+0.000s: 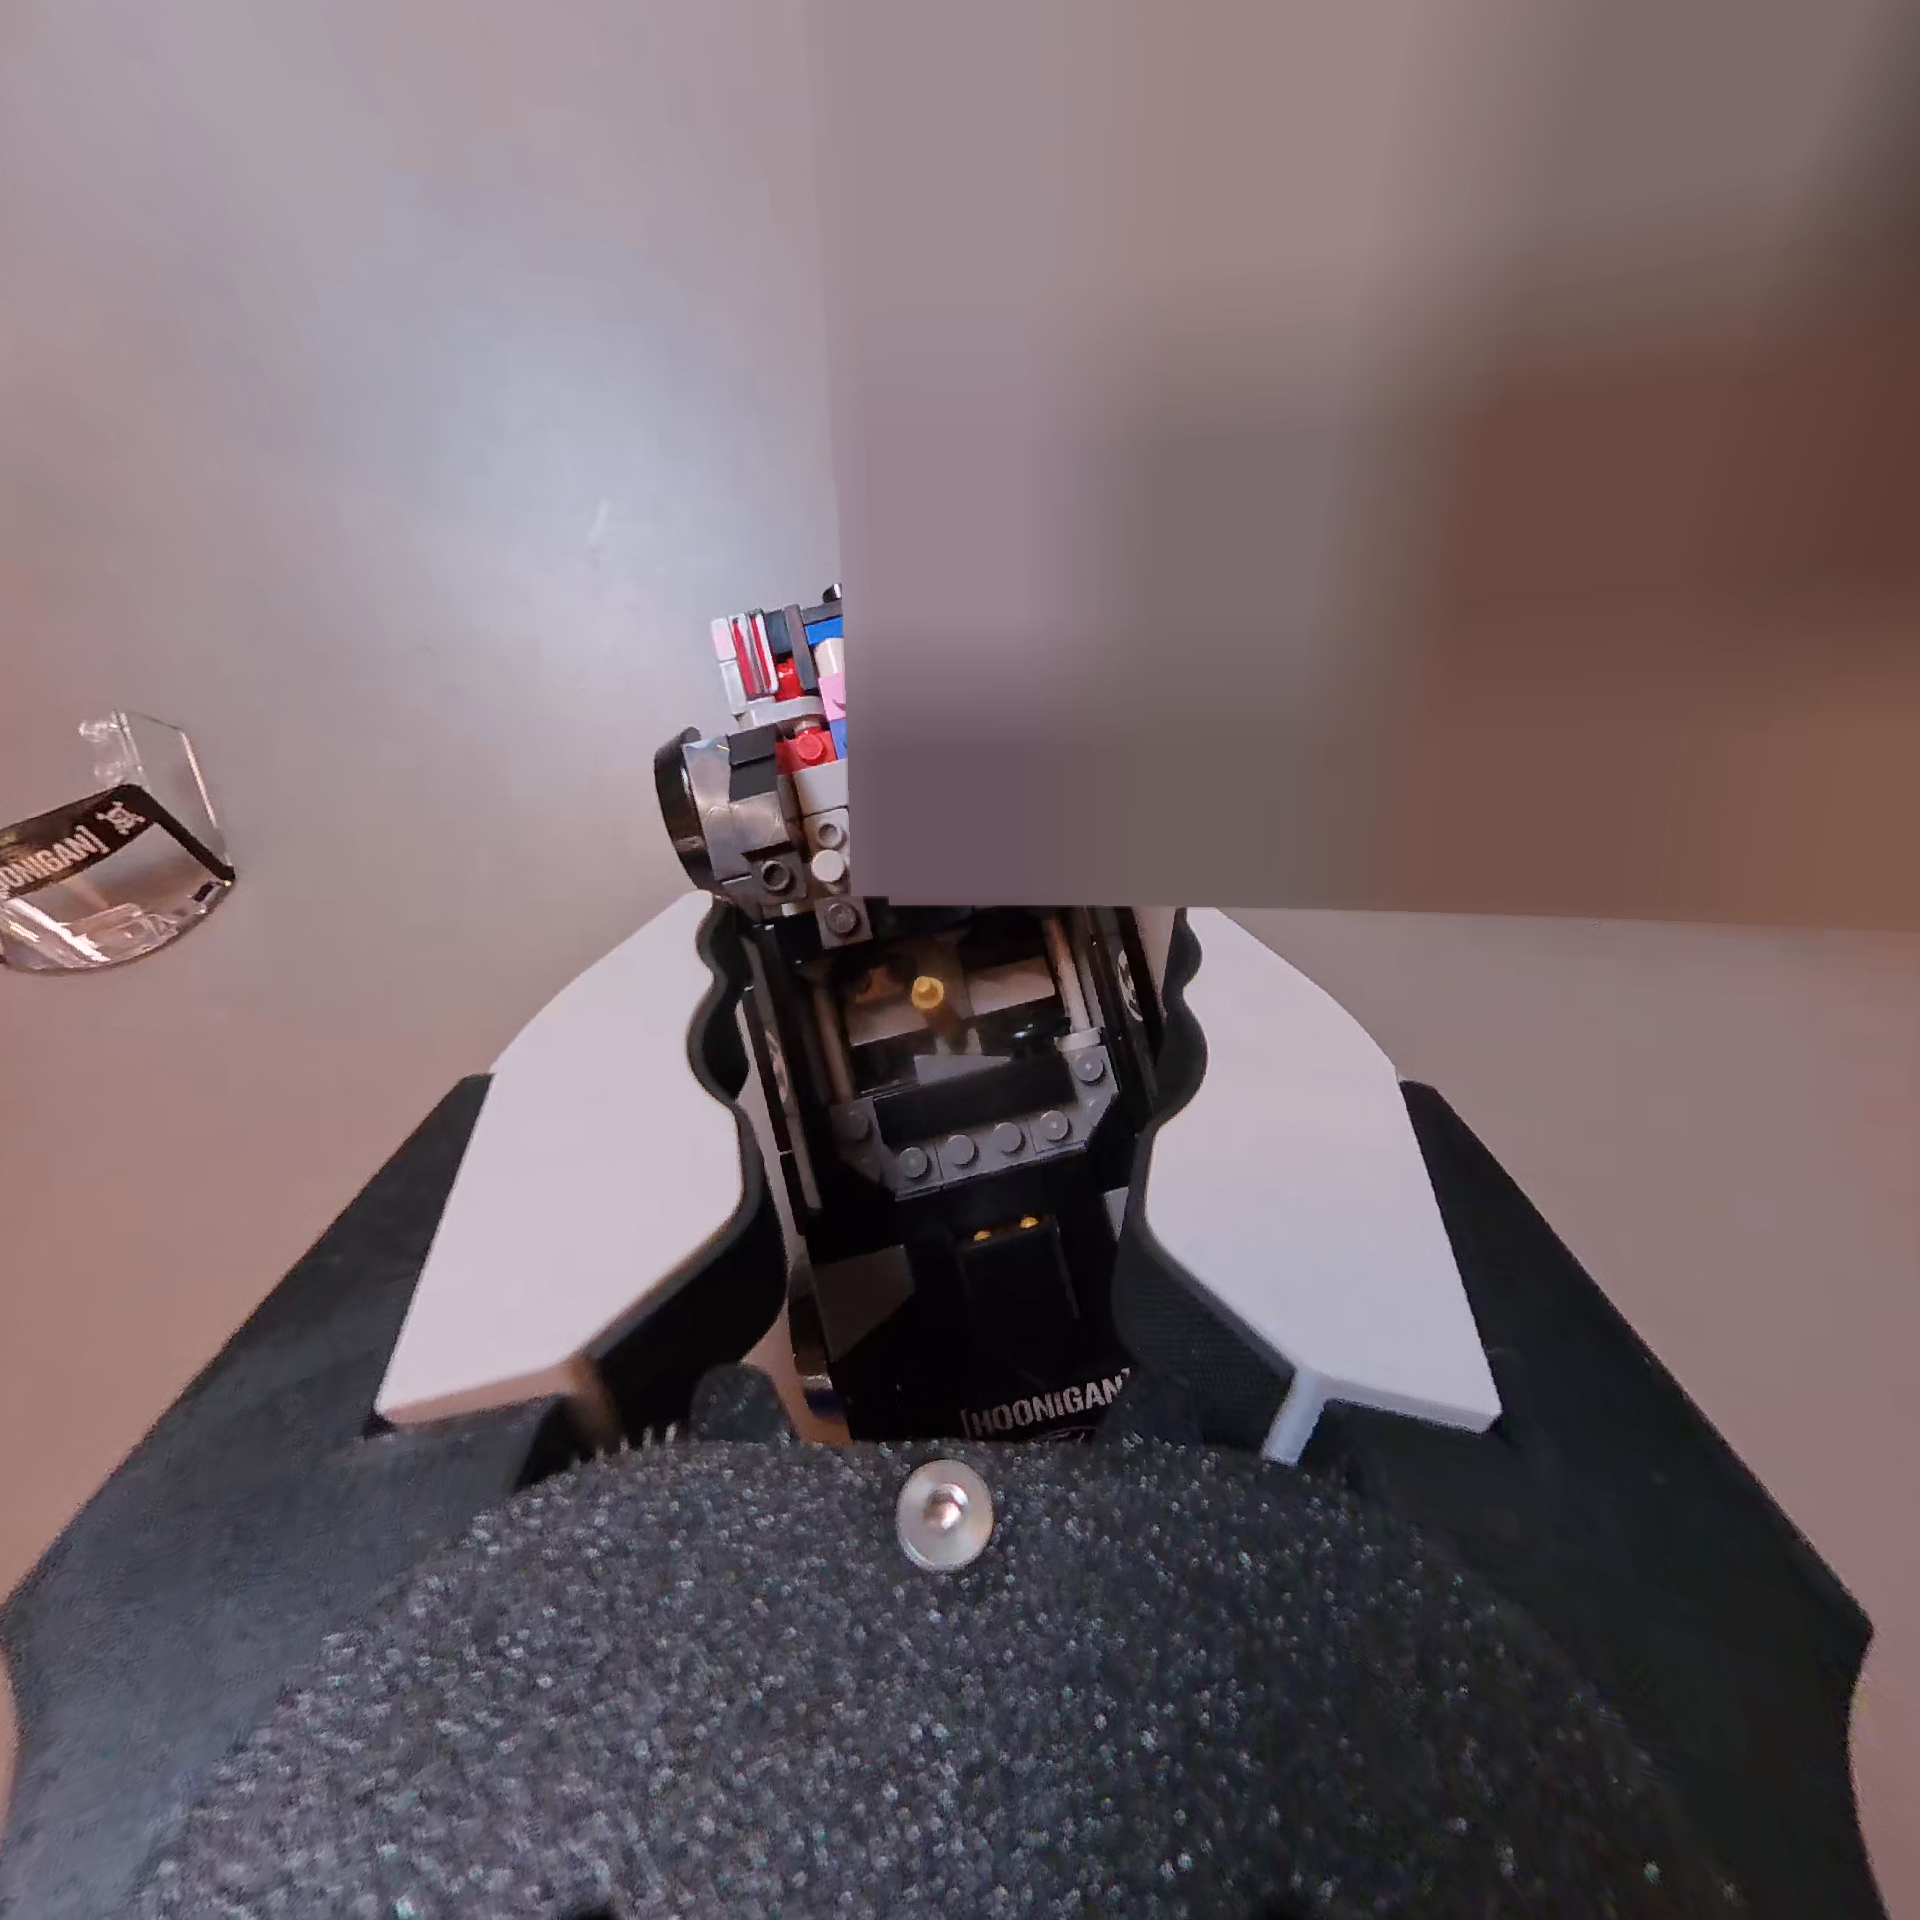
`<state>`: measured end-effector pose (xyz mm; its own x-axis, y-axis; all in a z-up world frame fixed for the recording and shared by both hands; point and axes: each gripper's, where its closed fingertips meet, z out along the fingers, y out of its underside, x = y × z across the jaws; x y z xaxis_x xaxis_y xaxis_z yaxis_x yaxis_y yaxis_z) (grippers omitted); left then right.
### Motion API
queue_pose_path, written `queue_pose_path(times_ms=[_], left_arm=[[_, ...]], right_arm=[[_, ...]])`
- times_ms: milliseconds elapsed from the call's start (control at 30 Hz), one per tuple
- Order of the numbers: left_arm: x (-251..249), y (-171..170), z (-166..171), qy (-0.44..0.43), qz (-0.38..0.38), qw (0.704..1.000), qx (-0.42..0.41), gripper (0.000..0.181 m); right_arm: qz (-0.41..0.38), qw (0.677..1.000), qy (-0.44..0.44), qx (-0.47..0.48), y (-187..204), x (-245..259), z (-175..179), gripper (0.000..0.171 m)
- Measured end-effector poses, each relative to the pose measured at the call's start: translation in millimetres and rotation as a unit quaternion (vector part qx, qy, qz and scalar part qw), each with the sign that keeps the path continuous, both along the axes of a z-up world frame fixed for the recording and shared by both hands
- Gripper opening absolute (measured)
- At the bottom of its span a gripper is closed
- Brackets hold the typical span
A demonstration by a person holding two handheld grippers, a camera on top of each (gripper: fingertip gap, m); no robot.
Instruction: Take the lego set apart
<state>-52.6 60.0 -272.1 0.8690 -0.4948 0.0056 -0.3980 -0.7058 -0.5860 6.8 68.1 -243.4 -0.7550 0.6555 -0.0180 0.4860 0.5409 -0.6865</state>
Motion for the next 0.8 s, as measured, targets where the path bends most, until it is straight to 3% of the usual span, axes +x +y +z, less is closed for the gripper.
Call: queue_pose_path(times_ms=[200,467,800], left_arm=[[-0.9,-1.2,0.9,-0.008,0.003,1.0,0.006,0.076],[0.6,10.5,8.8,-0.036,0.021,0.999,0.022,0.077],[-2.6,13.7,3.6,-0.001,0.019,1.0,0.024,0.068]], right_arm=[[0.045,0.997,0.01,0.061,5.3,-25.7,-1.8,0.024],[0.073,0.995,-0.012,0.066,8.3,-45.0,-13.3,0.01],[0.127,0.988,-0.057,0.062,7.5,-45.3,-14.5,0.007]])
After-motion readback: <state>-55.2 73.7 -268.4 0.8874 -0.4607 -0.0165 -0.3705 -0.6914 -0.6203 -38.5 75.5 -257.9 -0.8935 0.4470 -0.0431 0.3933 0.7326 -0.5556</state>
